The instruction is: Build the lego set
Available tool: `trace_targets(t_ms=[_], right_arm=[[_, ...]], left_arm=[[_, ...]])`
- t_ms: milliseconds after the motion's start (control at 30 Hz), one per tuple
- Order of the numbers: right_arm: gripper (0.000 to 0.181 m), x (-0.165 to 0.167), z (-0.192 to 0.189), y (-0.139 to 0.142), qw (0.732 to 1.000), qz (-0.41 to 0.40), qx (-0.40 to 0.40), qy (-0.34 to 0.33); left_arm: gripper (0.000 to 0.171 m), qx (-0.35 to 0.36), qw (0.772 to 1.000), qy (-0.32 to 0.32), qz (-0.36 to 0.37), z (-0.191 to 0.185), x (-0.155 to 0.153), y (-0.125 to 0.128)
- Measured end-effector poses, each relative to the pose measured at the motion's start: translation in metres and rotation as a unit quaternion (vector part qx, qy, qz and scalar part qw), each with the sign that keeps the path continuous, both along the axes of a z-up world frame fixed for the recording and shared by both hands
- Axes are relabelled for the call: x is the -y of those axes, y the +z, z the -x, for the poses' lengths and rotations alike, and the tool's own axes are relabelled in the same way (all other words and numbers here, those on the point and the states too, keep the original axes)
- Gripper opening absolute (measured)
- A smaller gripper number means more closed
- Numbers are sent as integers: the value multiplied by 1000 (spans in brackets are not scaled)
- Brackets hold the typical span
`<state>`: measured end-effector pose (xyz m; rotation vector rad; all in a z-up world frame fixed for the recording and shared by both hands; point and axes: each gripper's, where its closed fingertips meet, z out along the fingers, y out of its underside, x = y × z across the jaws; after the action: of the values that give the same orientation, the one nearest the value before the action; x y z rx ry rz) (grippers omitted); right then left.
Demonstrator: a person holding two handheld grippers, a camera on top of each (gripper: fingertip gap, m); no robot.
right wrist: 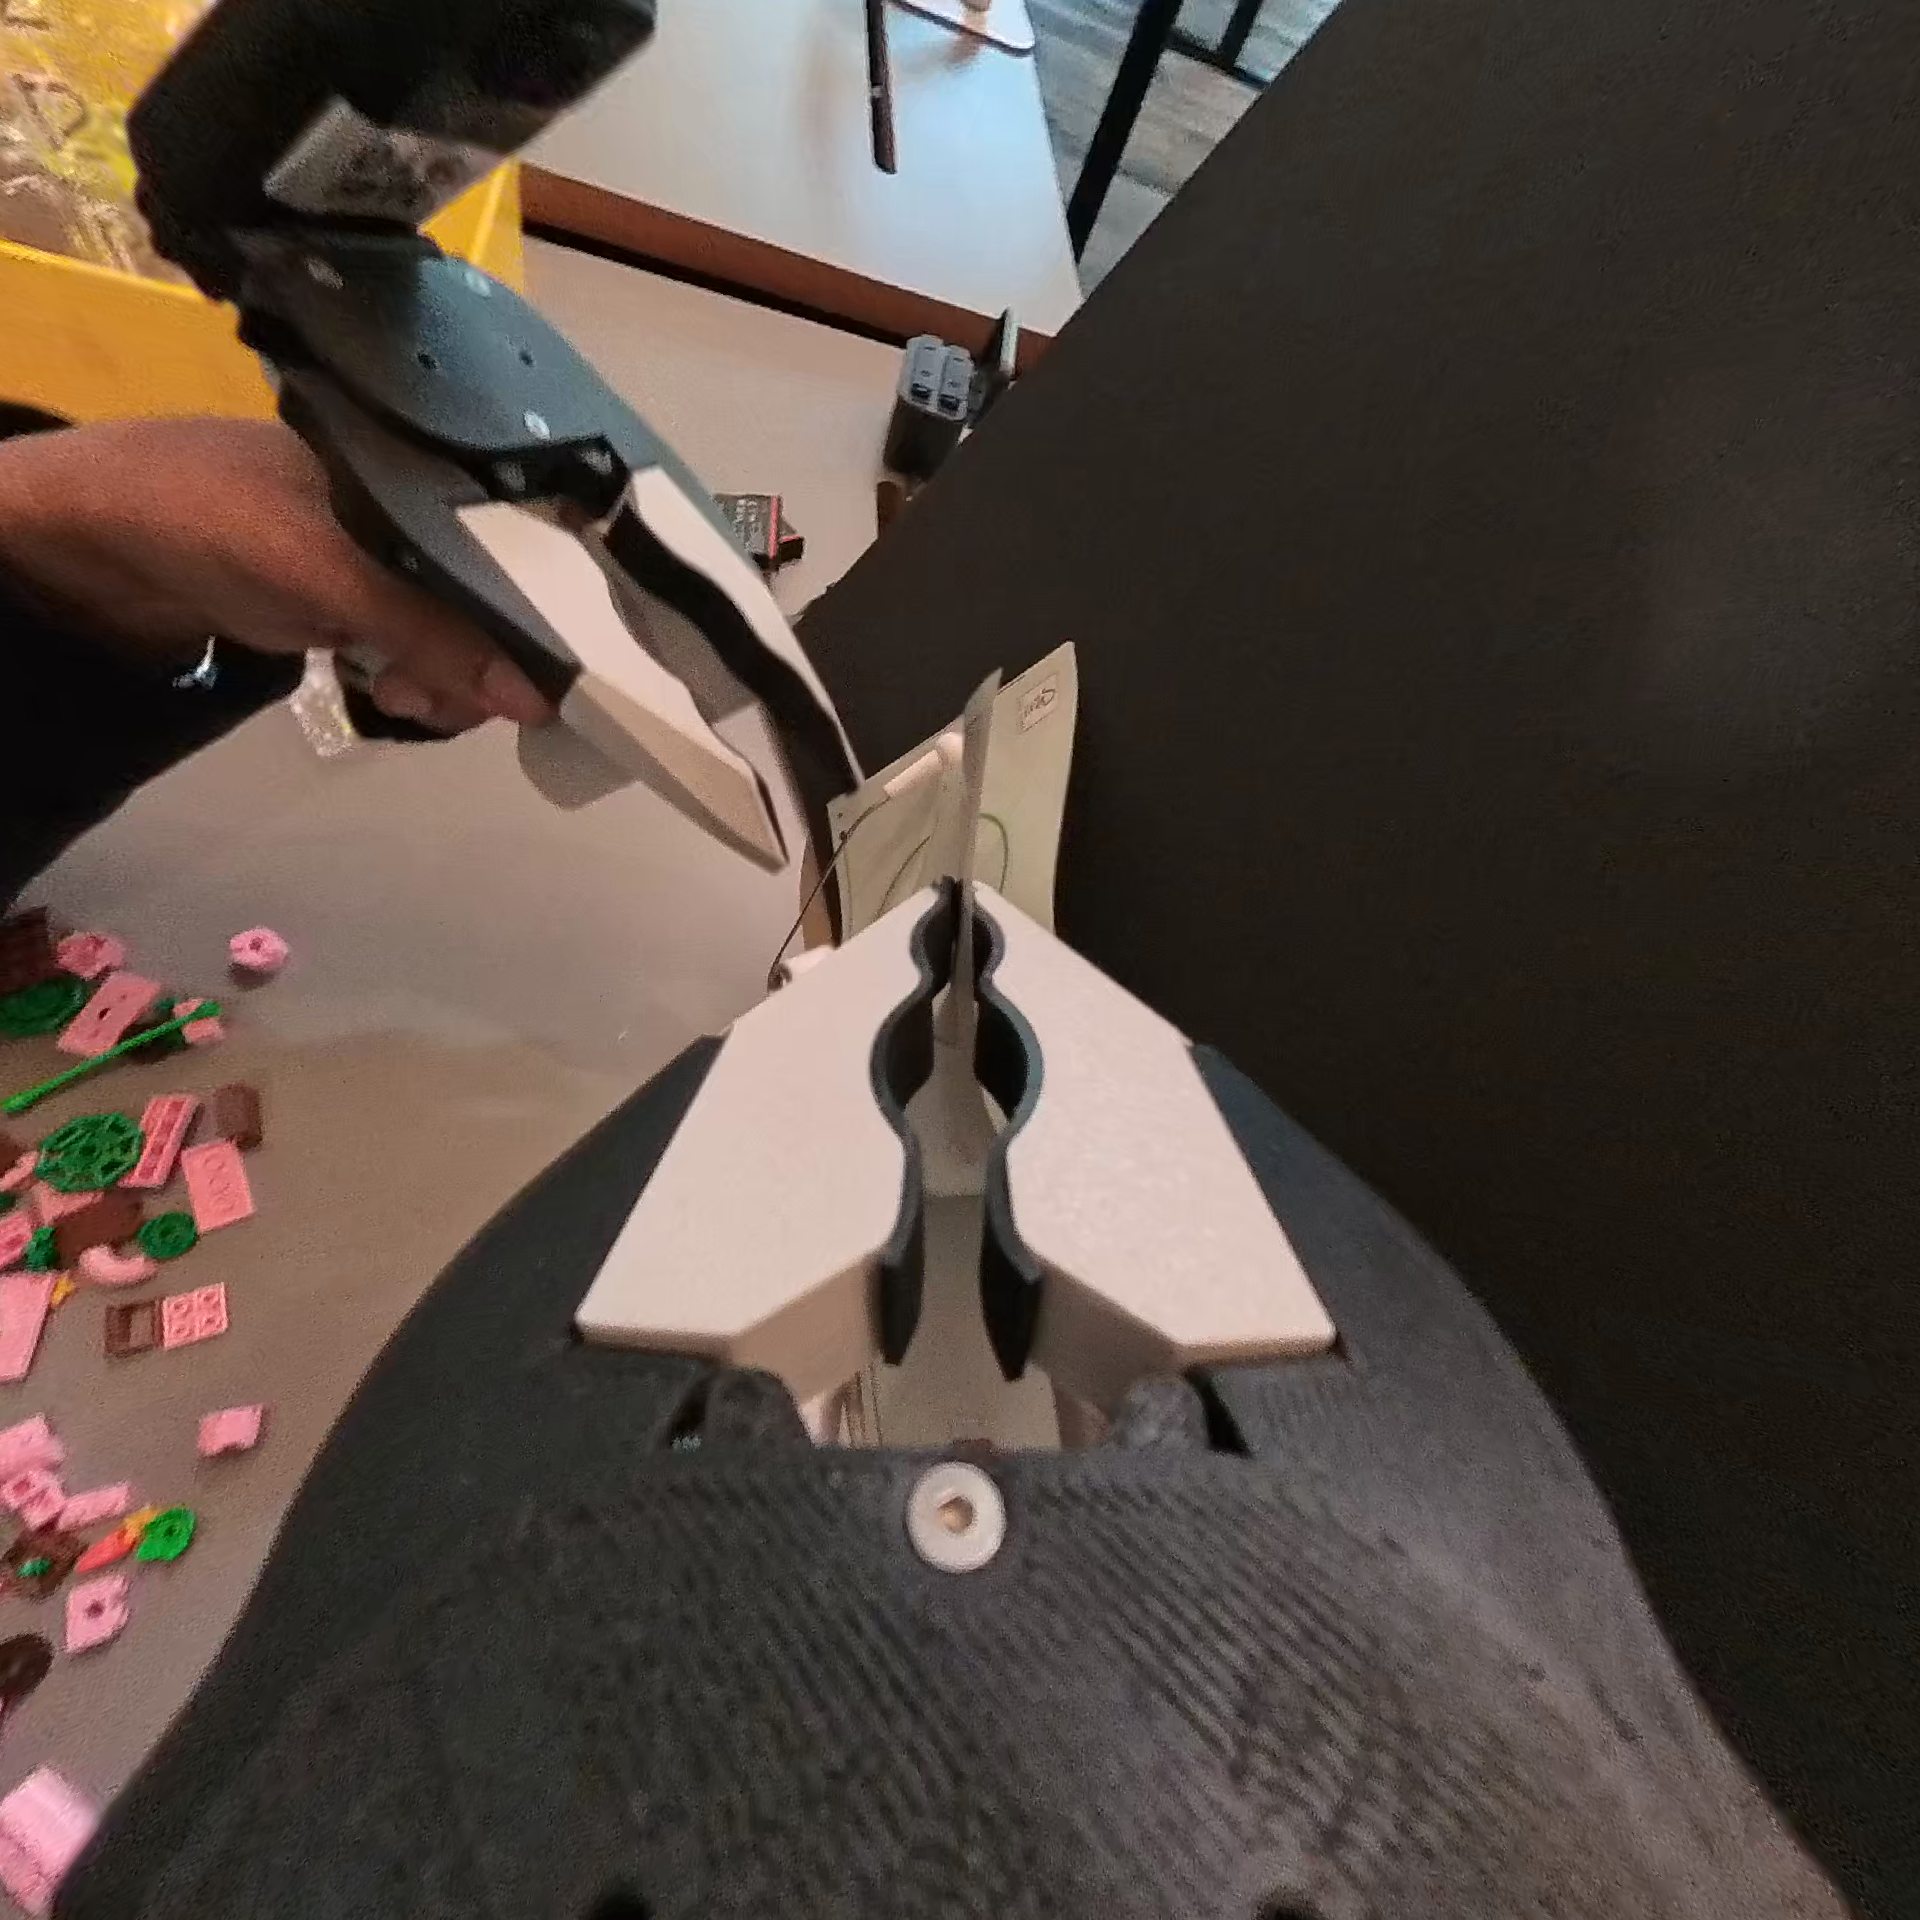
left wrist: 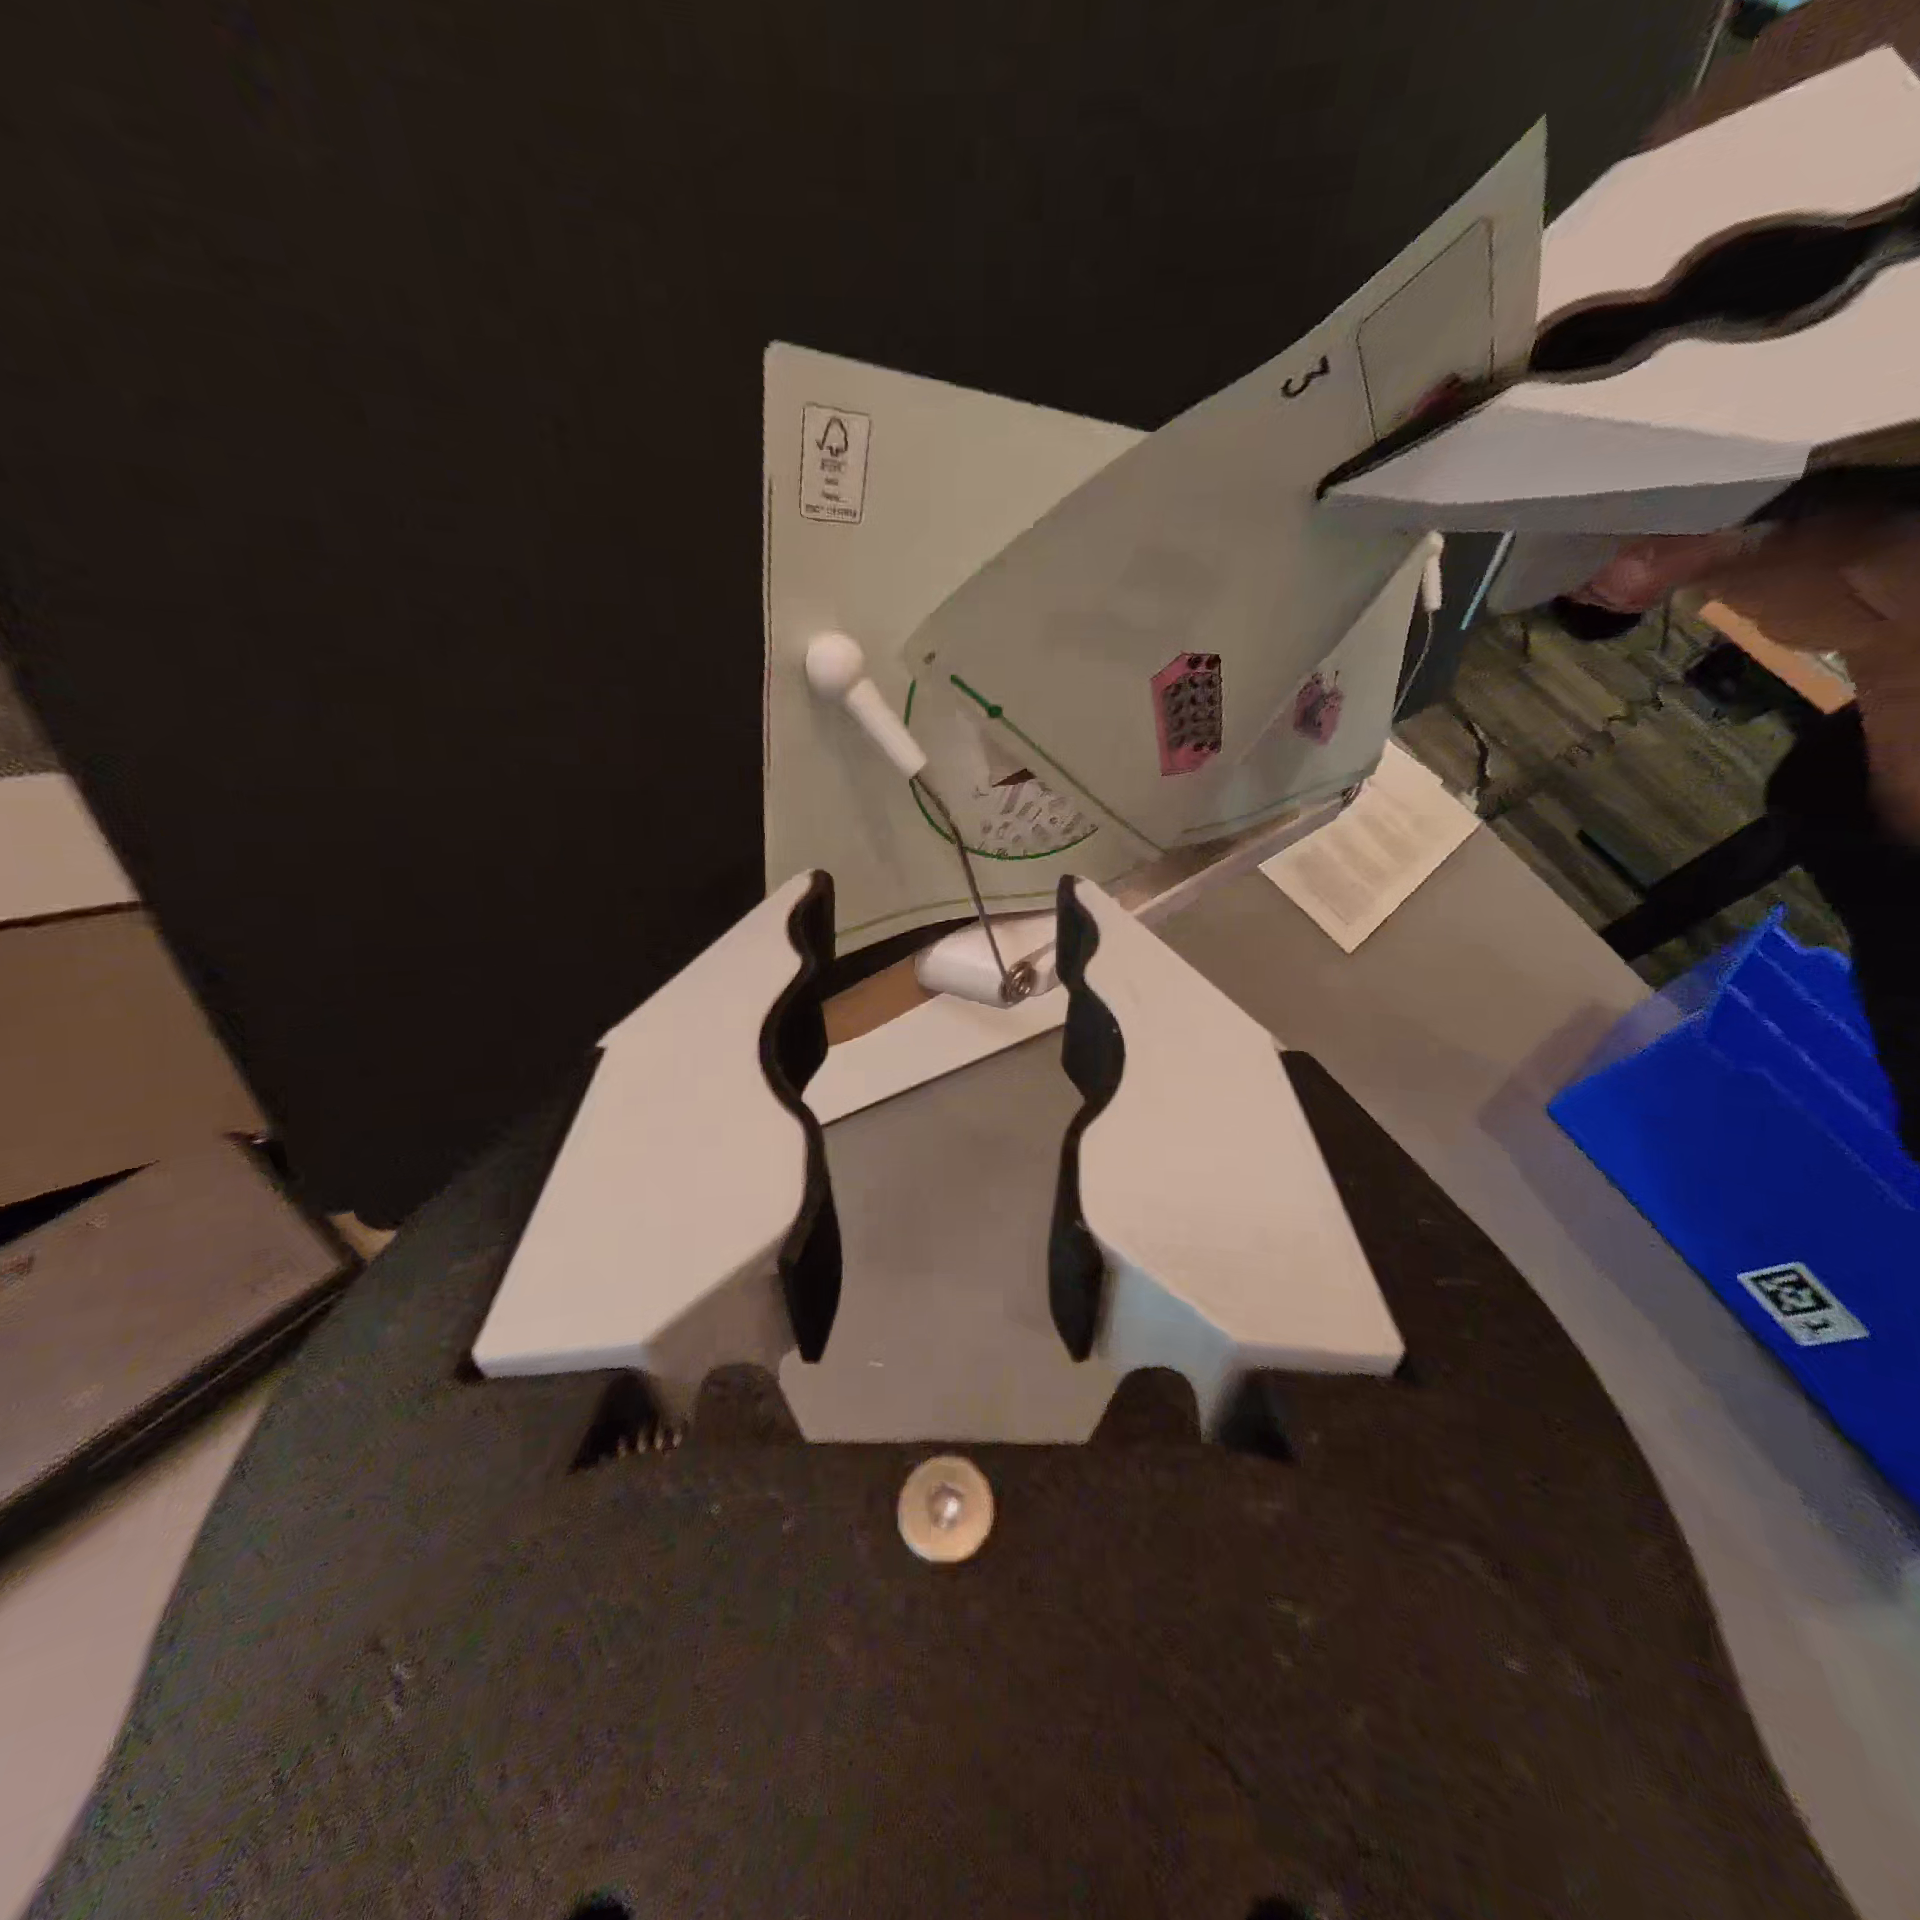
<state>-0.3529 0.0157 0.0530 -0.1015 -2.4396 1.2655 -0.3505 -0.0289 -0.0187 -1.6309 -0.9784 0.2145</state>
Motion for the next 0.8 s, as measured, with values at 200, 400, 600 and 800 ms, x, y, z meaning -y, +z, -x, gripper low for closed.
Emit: trace_targets(t_ms=[200, 400, 600, 800], right_arm=[[0, 4, 11, -3, 998, 24, -13, -52], [0, 10, 19, -8, 998, 26, -10, -62], [0, 20, 22, -15, 998, 4, -13, -55], [0, 37, 20, -23, 999, -16, -9, -27]], left_arm=[[7, -37, 999, 30, 7, 13, -10, 0], [2, -42, 998, 22, 31, 11, -5, -2], [1, -84, 995, -2, 59, 6, -10, 2], [3, -152, 979, 12, 136, 8, -16, 4]])
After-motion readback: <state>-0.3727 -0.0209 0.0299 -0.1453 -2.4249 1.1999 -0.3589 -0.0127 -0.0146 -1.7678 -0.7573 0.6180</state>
